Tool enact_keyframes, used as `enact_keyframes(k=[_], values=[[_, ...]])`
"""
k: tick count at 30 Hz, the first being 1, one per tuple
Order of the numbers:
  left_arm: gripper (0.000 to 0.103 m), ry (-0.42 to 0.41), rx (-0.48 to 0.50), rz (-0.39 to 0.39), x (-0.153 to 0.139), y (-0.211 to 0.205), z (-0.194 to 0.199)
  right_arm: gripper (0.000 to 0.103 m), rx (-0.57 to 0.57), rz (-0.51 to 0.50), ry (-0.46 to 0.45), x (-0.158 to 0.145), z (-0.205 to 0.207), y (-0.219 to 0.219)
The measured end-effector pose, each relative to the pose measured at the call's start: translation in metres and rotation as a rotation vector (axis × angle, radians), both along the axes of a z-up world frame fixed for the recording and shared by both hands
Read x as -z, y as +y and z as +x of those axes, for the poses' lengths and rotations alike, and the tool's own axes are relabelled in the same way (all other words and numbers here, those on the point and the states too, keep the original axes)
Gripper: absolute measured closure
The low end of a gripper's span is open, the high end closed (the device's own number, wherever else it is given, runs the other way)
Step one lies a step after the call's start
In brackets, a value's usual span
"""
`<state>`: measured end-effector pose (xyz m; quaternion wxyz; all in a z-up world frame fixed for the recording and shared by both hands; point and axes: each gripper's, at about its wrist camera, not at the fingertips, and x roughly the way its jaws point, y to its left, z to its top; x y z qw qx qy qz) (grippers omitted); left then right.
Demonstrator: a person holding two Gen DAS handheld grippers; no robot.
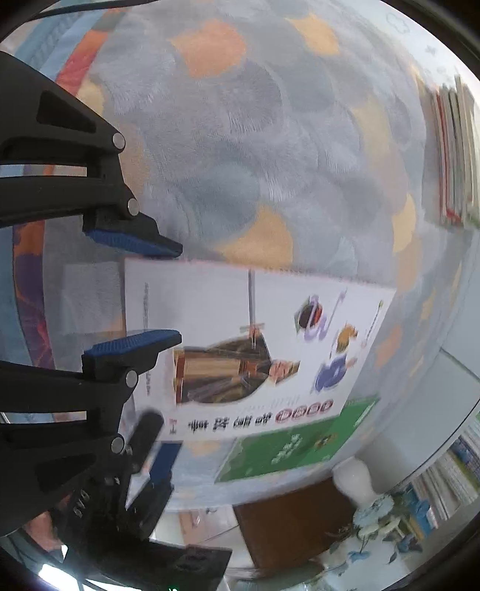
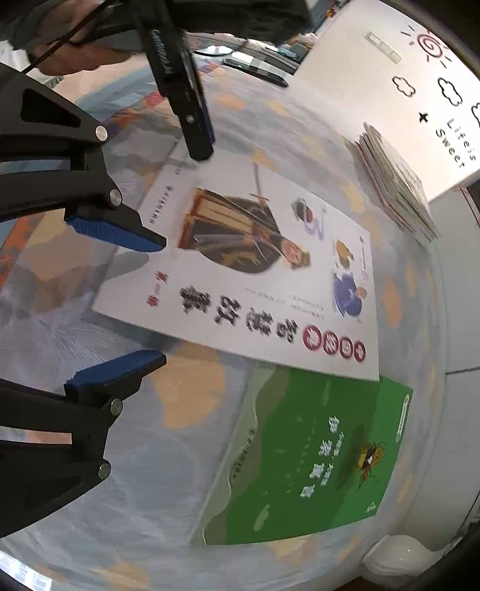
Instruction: Organize books
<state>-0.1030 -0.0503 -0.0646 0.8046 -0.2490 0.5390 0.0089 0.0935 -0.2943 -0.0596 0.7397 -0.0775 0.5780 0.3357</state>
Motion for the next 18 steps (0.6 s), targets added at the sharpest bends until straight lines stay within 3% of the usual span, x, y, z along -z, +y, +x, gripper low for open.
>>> enact_keyframes(k=[2, 5, 7, 10, 13, 16, 18], values=[[0.067, -0.055, -0.006, -0.06, -0.008, 0.003, -0.003, 0.052, 0.006, 0.014, 0.008, 0.0, 0.0, 0.003], [0.072, -0.244, -0.023, -0.355, -0.037, 0.022, -0.013, 0.052, 0.059, 0.084, 0.057, 0.003, 0.007, -0.006], [0.073, -0.286, -0.006, -0.421, -0.046, 0.023, -0.009, 0.052, 0.118, 0.175, 0.144, 0.009, 0.015, -0.021], [0.084, -0.237, 0.005, -0.33, -0.033, 0.016, 0.004, 0.052, 0.181, 0.264, 0.23, 0.015, 0.023, -0.035], [0.09, -0.204, -0.025, -0.224, -0.017, 0.014, 0.015, 0.052, 0.195, 0.28, 0.24, 0.017, 0.021, -0.036], [0.092, -0.165, -0.027, -0.304, -0.004, 0.016, 0.026, 0.052, 0.2, 0.288, 0.237, 0.018, 0.019, -0.035], [0.092, -0.153, -0.005, -0.318, -0.002, 0.016, 0.024, 0.052, 0.216, 0.305, 0.252, 0.018, 0.018, -0.042]])
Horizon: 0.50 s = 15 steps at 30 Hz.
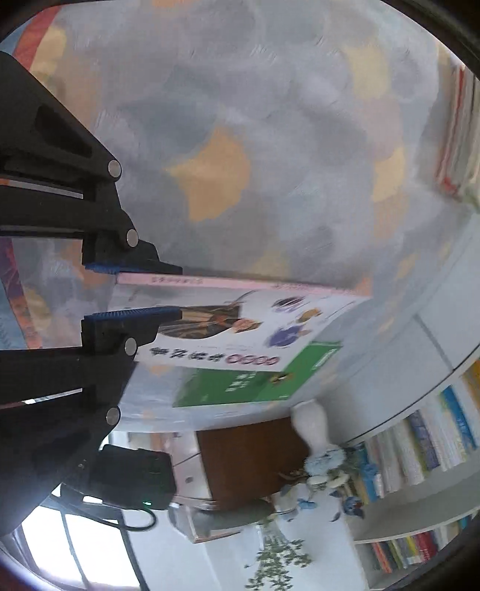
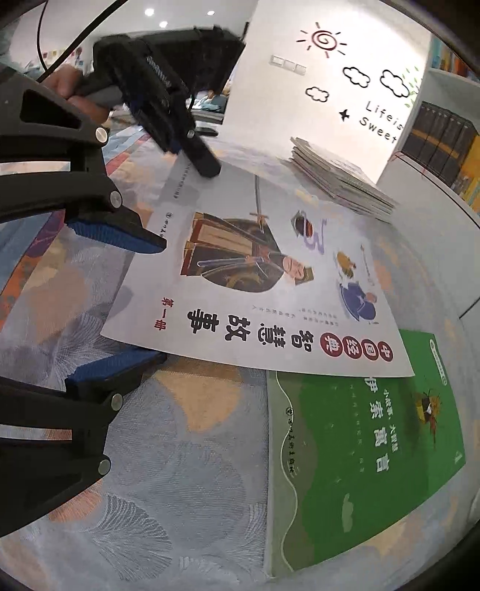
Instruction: Organize books
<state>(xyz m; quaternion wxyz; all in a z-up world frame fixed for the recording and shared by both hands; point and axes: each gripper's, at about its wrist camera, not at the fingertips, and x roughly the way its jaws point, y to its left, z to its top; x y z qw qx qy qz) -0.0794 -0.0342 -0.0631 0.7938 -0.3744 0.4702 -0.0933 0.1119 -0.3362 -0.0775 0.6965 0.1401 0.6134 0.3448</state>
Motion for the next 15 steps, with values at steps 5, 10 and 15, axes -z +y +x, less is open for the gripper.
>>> enact_keyframes(k=[5, 10, 15], values=[[0.092, 0.001, -0.027, -0.081, 0.0, -0.004, -0.003, 0.052, 0.012, 0.012, 0.001, 0.0, -0.002, -0.003], [0.093, -0.055, -0.06, -0.32, -0.01, 0.007, -0.002, 0.045, 0.06, 0.097, 0.142, 0.006, 0.001, -0.021], [0.093, -0.023, -0.076, -0.441, -0.005, 0.014, 0.003, 0.045, 0.203, 0.368, 0.369, 0.033, 0.007, -0.045]])
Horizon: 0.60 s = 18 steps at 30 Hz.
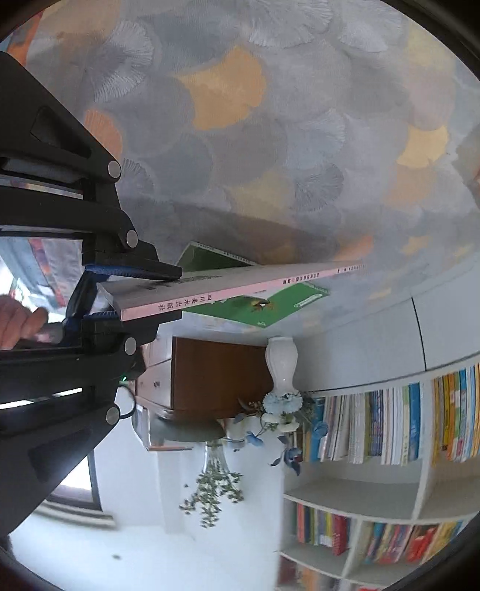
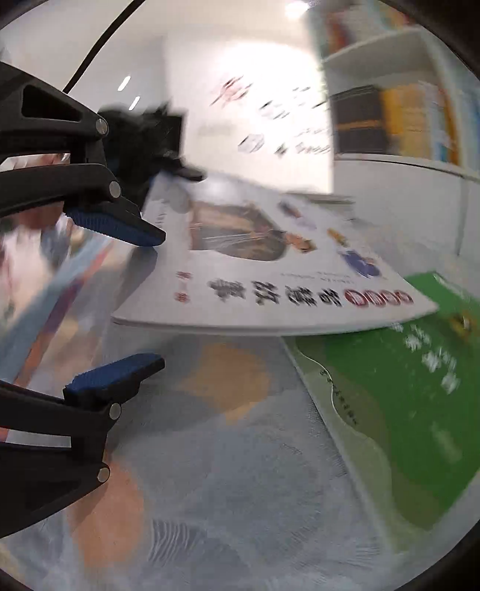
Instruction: Organize books
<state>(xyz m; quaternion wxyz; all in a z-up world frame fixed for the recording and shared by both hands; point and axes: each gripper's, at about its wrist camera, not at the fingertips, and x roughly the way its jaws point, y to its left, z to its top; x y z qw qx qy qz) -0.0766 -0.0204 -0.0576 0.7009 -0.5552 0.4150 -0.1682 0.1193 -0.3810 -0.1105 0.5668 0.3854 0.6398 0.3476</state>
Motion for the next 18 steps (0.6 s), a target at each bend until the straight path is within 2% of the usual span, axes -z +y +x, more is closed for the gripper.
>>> enact_keyframes(k=[2, 3, 4, 6, 7, 8, 10, 12, 15, 17, 18], values=[[0.093, 0.02, 0.006, -0.007, 0.003, -0.001, 0.001, 0.045, 0.06, 0.079, 0.042, 0.008, 0.005, 0.004], [0.093, 0.029, 0.007, 0.025, 0.002, -0.001, 0.002, 0.047, 0.079, 0.103, 0.054, 0.011, 0.007, 0.007], [0.093, 0.039, 0.017, 0.086, -0.002, -0.001, 0.002, 0.056, 0.094, 0.115, 0.055, 0.012, 0.007, 0.01], [0.093, 0.065, 0.052, 0.217, -0.008, -0.005, 0.006, 0.073, 0.095, 0.065, 0.007, 0.005, 0.006, 0.017], [0.093, 0.073, 0.072, 0.282, -0.01, -0.007, 0.005, 0.079, 0.074, 0.017, -0.04, -0.002, 0.004, 0.02], [0.093, 0.072, 0.11, 0.375, -0.015, -0.014, 0.007, 0.08, 0.06, -0.02, -0.072, -0.008, 0.001, 0.023], [0.092, 0.05, 0.177, 0.529, -0.026, -0.03, 0.009, 0.082, 0.022, -0.165, -0.2, -0.032, -0.005, 0.032], [0.091, 0.021, 0.224, 0.641, -0.036, -0.041, 0.011, 0.084, -0.03, -0.277, -0.326, -0.054, -0.013, 0.047], [0.091, -0.018, 0.265, 0.71, -0.049, -0.044, 0.013, 0.084, -0.149, -0.471, -0.557, -0.086, -0.033, 0.079], [0.091, -0.048, 0.281, 0.703, -0.057, -0.036, 0.013, 0.084, -0.21, -0.543, -0.664, -0.1, -0.045, 0.094], [0.091, -0.059, 0.287, 0.695, -0.061, -0.032, 0.013, 0.084, -0.224, -0.554, -0.687, -0.105, -0.05, 0.098]])
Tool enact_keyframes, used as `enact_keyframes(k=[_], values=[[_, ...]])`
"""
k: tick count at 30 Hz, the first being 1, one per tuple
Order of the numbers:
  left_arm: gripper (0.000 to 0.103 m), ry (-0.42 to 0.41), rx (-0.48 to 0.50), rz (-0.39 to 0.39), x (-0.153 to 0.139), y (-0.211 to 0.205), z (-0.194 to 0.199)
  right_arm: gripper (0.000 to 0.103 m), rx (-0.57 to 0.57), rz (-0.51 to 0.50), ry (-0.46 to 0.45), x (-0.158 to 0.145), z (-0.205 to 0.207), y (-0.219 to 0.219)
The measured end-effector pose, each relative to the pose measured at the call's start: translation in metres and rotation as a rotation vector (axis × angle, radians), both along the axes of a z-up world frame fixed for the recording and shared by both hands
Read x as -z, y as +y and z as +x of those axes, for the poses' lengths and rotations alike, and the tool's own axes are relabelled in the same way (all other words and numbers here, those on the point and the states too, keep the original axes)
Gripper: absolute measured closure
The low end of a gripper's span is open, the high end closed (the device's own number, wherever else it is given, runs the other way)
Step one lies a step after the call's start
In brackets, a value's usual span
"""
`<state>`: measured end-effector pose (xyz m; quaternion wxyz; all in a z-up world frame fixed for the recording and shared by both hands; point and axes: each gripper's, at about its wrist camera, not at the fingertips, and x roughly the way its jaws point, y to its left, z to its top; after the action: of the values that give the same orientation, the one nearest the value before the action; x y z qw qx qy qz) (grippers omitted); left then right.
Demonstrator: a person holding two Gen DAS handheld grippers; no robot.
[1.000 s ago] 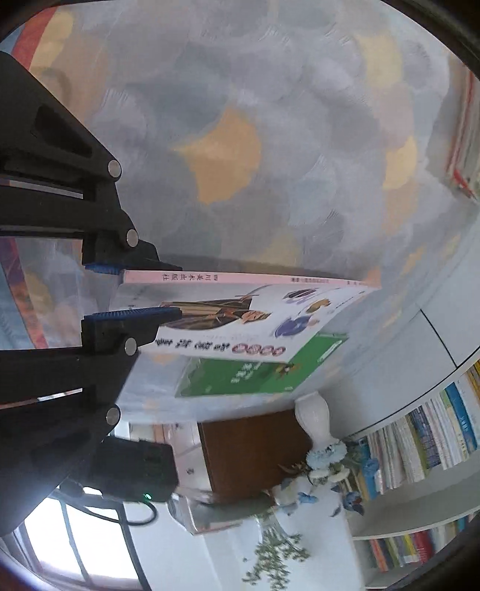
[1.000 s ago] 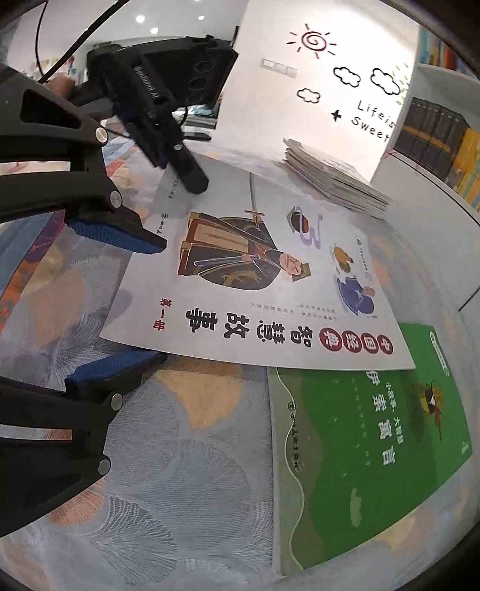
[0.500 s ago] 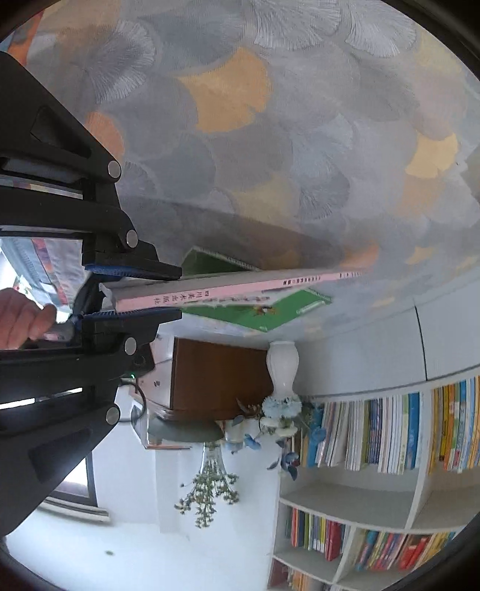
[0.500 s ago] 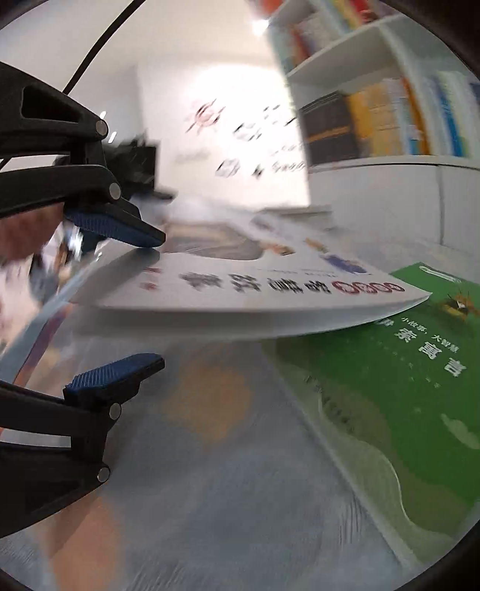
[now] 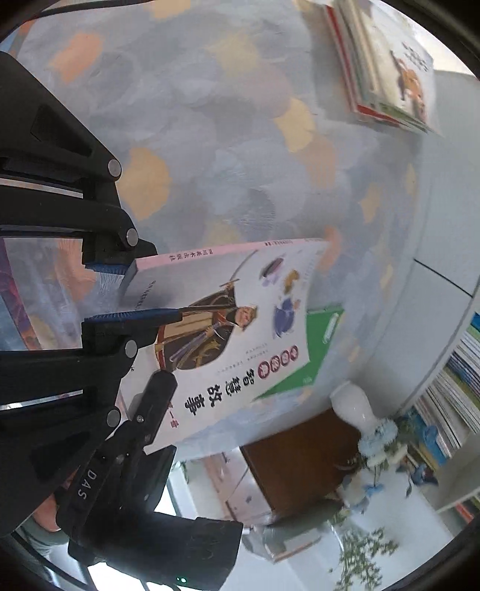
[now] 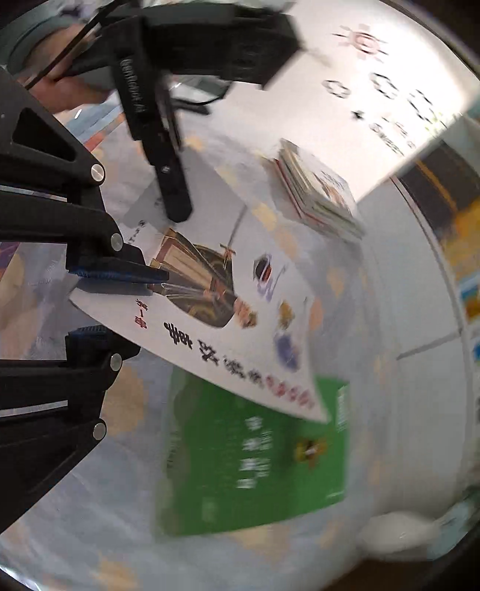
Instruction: Organize books
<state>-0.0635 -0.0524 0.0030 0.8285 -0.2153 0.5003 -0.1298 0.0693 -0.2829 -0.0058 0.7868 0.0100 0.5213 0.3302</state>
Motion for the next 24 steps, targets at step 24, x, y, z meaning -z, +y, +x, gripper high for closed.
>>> enact_keyframes(k=[24], values=[[0.09, -0.272, -0.325, -0.02, -0.06, 0.238, 0.026, 0.081, -0.269, 0.093, -0.202, -0.092, 0.023, 0.261]])
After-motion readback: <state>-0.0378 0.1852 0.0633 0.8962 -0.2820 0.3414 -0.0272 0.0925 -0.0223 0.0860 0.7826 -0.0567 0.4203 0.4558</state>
